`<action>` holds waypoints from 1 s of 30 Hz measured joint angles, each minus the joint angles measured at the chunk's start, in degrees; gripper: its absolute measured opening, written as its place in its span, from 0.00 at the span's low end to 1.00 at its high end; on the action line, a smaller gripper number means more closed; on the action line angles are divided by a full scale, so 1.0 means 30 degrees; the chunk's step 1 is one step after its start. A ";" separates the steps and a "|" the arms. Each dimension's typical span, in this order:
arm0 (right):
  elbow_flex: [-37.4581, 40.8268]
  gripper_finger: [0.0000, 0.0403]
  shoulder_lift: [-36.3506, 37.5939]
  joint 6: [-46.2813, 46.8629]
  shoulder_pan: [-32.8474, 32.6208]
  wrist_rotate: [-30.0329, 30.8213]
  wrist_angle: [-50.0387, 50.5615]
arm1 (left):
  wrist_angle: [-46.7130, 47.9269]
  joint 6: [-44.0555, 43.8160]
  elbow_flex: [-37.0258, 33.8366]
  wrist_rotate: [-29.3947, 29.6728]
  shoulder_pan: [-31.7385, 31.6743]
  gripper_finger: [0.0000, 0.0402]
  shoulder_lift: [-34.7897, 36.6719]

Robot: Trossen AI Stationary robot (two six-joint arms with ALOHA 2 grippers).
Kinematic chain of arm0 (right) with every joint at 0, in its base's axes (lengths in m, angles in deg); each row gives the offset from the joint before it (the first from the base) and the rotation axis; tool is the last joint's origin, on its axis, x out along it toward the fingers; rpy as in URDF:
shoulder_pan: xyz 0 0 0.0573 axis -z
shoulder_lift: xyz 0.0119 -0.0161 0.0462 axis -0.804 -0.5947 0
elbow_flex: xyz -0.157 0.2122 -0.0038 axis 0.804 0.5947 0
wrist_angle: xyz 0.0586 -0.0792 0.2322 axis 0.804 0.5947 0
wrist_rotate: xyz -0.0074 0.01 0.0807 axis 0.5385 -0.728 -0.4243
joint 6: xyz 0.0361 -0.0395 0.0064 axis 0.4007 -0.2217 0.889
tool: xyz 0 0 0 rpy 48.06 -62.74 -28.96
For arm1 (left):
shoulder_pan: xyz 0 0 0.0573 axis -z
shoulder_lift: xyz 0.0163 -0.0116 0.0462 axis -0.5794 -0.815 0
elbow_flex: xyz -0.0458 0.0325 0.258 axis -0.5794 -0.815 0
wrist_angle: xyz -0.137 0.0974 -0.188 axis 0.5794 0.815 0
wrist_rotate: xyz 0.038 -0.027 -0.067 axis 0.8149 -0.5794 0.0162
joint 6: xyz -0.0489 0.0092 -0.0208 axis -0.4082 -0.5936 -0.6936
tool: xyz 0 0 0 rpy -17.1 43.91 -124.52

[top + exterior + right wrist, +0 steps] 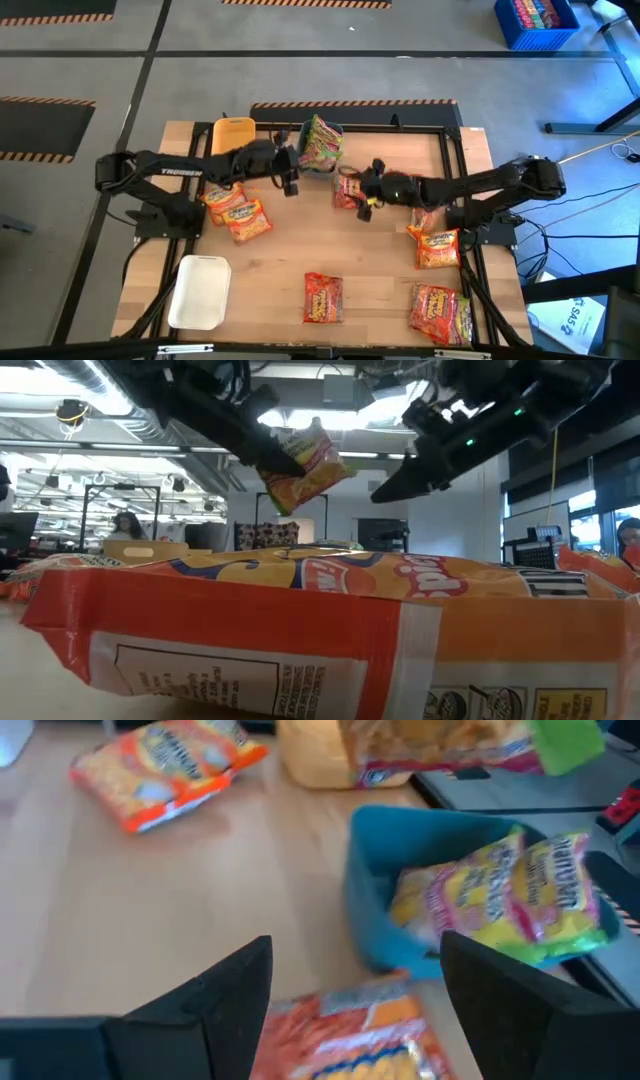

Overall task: Sort Maruchan noodles
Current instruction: Put the green noodle pack into the blue bin

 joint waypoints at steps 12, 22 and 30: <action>-0.0897 0.59 -0.3412 0.0660 0.6271 -0.8068 -0.3209 | -0.0484 -0.0356 0.0879 -0.6214 -0.4036 0.35 -0.0899; -0.5268 0.13 -0.7741 -0.0555 0.8033 -1.2566 -0.0707 | -0.1471 -0.1923 0.0874 -0.7957 -0.5132 0.35 -0.2794; -0.5668 0.05 -0.7929 -0.2950 0.8113 -1.1580 0.1270 | -0.1868 -0.2449 0.0897 -0.8959 -0.4677 0.35 -0.3819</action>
